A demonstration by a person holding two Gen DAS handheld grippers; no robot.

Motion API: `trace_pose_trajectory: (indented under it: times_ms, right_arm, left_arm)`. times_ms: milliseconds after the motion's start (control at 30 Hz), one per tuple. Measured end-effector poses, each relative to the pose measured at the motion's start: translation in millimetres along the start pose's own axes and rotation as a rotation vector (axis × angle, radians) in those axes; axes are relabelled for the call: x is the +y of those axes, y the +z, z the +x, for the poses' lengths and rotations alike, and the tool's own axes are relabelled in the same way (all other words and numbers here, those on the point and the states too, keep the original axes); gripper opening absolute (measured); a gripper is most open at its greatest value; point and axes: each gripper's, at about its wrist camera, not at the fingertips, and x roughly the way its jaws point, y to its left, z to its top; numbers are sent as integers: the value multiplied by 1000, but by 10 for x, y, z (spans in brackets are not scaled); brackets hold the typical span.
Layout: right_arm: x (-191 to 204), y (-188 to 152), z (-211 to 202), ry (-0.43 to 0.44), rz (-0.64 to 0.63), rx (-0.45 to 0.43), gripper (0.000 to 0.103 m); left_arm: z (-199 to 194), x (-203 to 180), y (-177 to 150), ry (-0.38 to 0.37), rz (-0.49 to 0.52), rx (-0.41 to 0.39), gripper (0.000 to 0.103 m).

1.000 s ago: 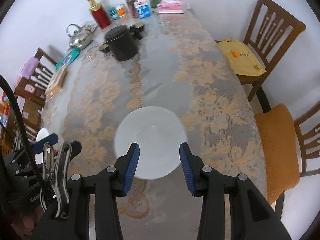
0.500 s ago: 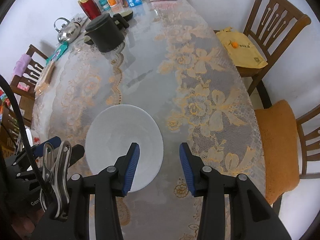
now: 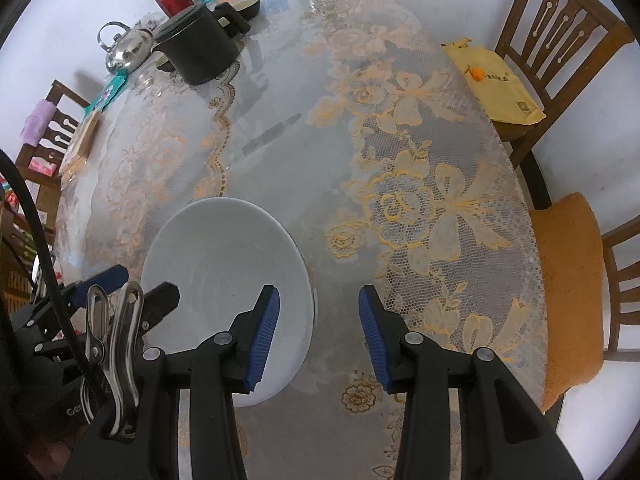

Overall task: Organize plates and bowls
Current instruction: 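Position the right gripper fingers around the white bowl rim, then close the right gripper on the white bowl rim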

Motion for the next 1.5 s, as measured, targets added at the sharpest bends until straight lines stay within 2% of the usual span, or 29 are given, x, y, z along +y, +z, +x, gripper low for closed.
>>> trace_pose_trajectory:
  times_ms: [600,833,1000,1267,1300,1333,1500]
  right_arm:
    - [-14,3,142,-14,-3,24,42]
    - [27,12,214,-19,-10,32,42]
    - [47,-1,267,-20,-15,38,42]
    - [78,-20,356,-24,-16,55,38]
    - [85,-23,361,-27,-20,55,36]
    - [95,-26,369,-31,-24,57,30]
    - [148,-27,357,-37,-48,36,15]
  left_arm:
    - [211,-9,22,-5,-24,40,70]
    - [278,-34,18,32,0,39,70]
    - [327,-25,15,31,-3,49,70]
    - [425,-36,3,31,-4,63,70]
    - [426,-42,-1,31,-4,62,70]
    - [422,-43,-6,32,-4,62,70]
    - [427,-50,8,29,-11,54,69]
